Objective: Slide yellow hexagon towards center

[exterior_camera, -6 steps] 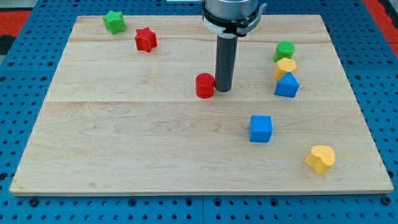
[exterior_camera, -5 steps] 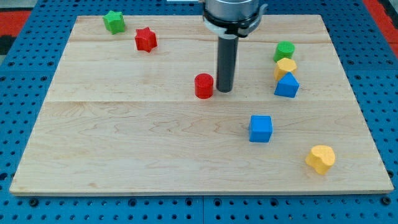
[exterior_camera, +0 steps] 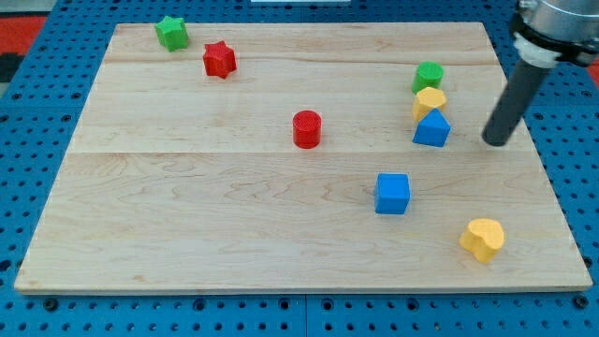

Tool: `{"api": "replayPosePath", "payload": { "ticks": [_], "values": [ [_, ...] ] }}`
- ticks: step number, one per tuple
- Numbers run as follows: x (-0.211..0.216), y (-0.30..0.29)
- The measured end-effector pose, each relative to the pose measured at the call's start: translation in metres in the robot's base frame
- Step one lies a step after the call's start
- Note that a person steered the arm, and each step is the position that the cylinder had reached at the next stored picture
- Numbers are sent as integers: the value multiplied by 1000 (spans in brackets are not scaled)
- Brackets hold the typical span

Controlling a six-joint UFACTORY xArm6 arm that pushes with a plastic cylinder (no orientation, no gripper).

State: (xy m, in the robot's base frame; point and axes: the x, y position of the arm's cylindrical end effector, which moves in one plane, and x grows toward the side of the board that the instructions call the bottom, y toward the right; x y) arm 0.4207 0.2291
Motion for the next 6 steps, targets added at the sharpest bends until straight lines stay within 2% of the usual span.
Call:
{"api": "replayPosePath", "payload": {
  "ticks": [2,3,5,6],
  "values": [
    [-55,-21],
    [-55,-80],
    [-55,-96],
    [-39,-95]
  ]
}}
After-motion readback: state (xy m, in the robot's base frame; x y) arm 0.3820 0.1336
